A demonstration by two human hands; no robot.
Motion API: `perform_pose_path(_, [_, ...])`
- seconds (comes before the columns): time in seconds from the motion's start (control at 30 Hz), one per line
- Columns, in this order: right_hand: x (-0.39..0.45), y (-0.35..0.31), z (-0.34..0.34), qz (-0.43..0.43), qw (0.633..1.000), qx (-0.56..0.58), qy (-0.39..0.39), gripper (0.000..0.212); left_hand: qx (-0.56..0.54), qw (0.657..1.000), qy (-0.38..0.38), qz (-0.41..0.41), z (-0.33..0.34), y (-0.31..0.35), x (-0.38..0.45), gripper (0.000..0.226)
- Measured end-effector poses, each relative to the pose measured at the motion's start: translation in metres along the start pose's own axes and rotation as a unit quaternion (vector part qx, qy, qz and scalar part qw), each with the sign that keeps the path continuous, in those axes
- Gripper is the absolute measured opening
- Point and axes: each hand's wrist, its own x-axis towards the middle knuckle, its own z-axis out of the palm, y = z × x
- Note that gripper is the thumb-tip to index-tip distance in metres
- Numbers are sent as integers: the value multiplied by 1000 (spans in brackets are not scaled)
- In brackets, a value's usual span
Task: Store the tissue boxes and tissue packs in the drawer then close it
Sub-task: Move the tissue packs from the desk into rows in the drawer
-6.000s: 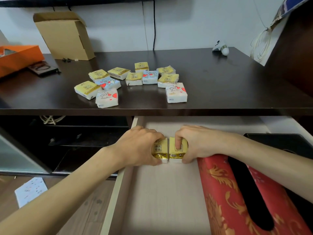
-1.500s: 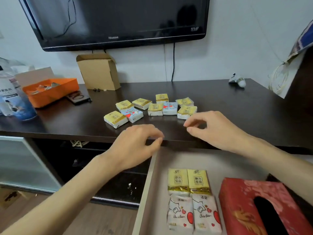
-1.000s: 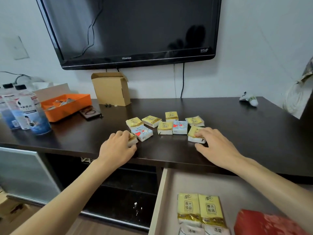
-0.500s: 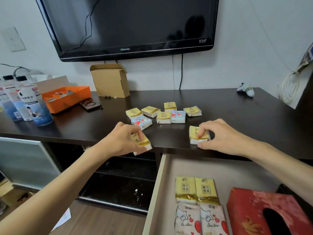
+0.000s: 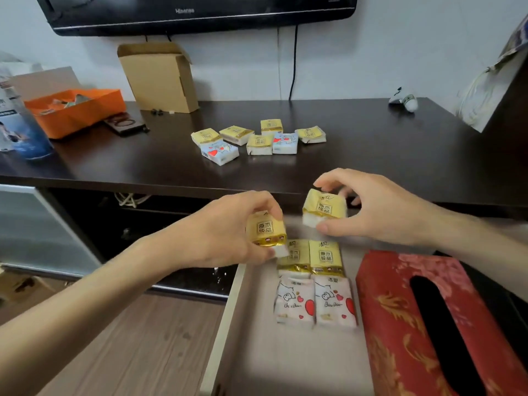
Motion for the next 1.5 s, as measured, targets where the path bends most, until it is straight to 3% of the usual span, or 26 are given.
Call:
perform_pose_path(0.27, [-82, -14, 27, -14, 990, -92, -103, 65, 18, 993, -105, 43, 47, 10, -35, 57])
perform_pose_path(0.53, [-103, -20, 55, -65, 960, -178, -204, 53, 175, 960, -125, 177, 76, 11, -51, 62])
perform_pose_path(0.7, [-96, -30, 56, -60, 945, -212, -241, 57, 178, 954, -123, 208, 84, 12, -53, 60])
perform_pose_path(0.87, [-92, -35, 62, -64, 936, -232, -258, 54, 222, 940, -136, 222, 90, 11, -55, 63])
perform_pose_path(1.07, [-88, -33, 55, -41, 963, -185, -194, 37, 203, 949, -90, 223, 81, 4, -52, 58])
perform_pose_path(1.13, [-85, -30, 55, -42, 958, -209, -189, 52, 206, 954, -79, 201, 78, -1, -47, 66])
perform_pose_path(1.2, [-79, -28, 57, -31, 941, -262, -213, 80, 229, 955, -80, 173, 78, -5, -42, 80])
perform_pose_path(1.27, [-74, -30, 61, -15, 918, -309, -248, 89, 256, 949, -92, 161, 83, -7, -37, 85])
perform_pose_path(1.4, [-67, -37, 68, -20, 908, -336, -250, 64, 272, 943, -111, 158, 91, -5, -32, 84])
perform_pose_path(1.5, [-66, -38, 70, -25, 909, -338, -241, 59, 267, 942, -121, 163, 95, -5, -33, 81])
